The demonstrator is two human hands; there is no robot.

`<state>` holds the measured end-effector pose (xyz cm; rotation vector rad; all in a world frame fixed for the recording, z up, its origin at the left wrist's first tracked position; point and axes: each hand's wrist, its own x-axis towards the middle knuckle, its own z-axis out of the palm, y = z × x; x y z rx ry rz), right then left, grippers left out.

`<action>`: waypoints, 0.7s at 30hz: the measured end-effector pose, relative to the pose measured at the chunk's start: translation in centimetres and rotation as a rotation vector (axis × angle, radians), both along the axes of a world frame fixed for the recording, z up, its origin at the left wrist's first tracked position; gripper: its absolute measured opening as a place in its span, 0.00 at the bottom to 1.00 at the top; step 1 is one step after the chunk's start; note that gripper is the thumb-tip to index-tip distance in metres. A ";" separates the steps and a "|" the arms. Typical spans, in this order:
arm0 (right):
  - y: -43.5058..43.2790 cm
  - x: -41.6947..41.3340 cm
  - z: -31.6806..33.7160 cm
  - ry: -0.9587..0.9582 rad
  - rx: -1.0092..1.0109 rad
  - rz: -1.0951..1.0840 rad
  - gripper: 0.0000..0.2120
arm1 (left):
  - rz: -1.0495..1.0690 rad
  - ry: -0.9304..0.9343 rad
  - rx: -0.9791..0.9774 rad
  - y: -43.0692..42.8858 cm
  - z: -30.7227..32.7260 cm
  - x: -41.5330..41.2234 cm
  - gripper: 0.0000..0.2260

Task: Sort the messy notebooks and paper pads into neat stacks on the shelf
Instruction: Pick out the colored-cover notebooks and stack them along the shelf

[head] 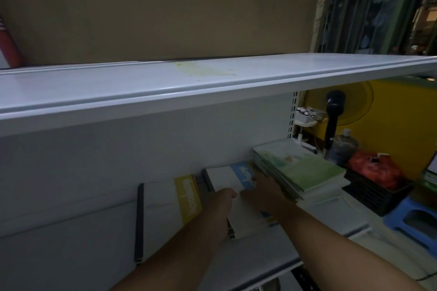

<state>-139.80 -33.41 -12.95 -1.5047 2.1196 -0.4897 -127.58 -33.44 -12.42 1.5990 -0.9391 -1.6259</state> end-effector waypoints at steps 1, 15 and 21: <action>-0.2 -0.1 -0.1 -0.009 -0.002 0.015 0.34 | 0.007 0.005 -0.002 -0.1 -0.1 0.0 0.24; -0.4 1.5 -1.5 0.306 -0.030 0.107 0.19 | -0.126 -0.198 -0.219 1.9 3.9 1.3 0.29; -0.2 8.5 1.7 0.636 -0.172 0.249 0.26 | -0.375 -0.643 -0.592 3.9 6.7 14.6 0.19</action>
